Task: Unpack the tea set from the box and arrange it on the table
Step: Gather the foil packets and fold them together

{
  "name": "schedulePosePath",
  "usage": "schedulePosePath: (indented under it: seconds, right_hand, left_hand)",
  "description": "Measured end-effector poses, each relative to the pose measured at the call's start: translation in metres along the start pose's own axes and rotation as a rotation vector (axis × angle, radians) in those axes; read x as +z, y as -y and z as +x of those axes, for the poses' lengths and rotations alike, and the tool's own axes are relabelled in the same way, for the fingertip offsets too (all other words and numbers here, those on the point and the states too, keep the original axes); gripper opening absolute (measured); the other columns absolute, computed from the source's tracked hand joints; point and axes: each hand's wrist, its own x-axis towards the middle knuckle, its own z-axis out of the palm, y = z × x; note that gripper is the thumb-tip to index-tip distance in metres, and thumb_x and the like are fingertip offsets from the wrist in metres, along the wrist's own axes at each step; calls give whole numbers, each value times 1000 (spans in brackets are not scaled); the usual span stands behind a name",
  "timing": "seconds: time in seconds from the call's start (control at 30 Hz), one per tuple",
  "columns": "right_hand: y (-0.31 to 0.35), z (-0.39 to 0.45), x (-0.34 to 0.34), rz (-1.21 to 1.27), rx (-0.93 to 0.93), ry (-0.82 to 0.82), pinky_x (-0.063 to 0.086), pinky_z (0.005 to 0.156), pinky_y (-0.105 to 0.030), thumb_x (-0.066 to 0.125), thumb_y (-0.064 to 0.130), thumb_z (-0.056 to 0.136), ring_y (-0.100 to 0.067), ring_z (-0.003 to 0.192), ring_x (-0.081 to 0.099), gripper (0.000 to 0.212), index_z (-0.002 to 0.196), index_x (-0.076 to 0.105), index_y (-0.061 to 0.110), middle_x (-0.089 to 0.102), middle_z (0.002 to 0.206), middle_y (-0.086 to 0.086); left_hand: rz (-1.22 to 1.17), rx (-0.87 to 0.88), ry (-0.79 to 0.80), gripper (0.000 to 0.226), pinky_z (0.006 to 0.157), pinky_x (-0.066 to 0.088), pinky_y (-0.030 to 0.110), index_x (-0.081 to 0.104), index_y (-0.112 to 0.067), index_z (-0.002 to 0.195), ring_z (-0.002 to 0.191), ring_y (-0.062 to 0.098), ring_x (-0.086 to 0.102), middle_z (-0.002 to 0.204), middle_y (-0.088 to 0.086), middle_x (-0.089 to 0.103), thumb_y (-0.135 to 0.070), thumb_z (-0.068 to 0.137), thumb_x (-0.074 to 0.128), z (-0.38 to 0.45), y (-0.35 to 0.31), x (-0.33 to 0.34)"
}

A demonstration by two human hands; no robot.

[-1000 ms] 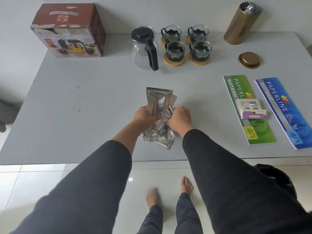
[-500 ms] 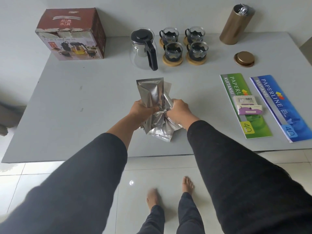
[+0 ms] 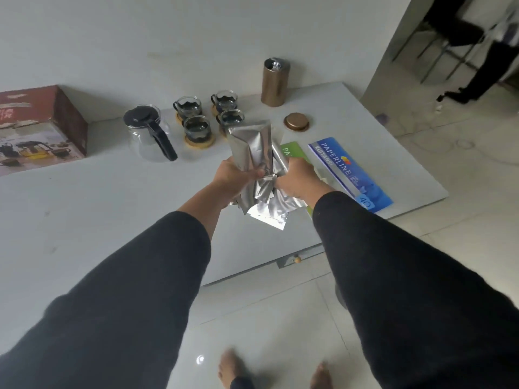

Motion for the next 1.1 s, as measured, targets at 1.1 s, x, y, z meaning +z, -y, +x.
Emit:
schedulePosePath:
  seconds: [1.1]
  right_hand:
    - [-643, -8, -17, 335, 798, -301, 32, 72, -22, 54, 6, 86, -29, 95, 58, 12, 98, 55, 5, 62, 94, -11]
  left_hand:
    - [528, -165, 487, 56, 84, 46, 30, 50, -15, 124, 105, 24, 57, 101, -2, 59, -27, 75, 75, 66, 217, 622]
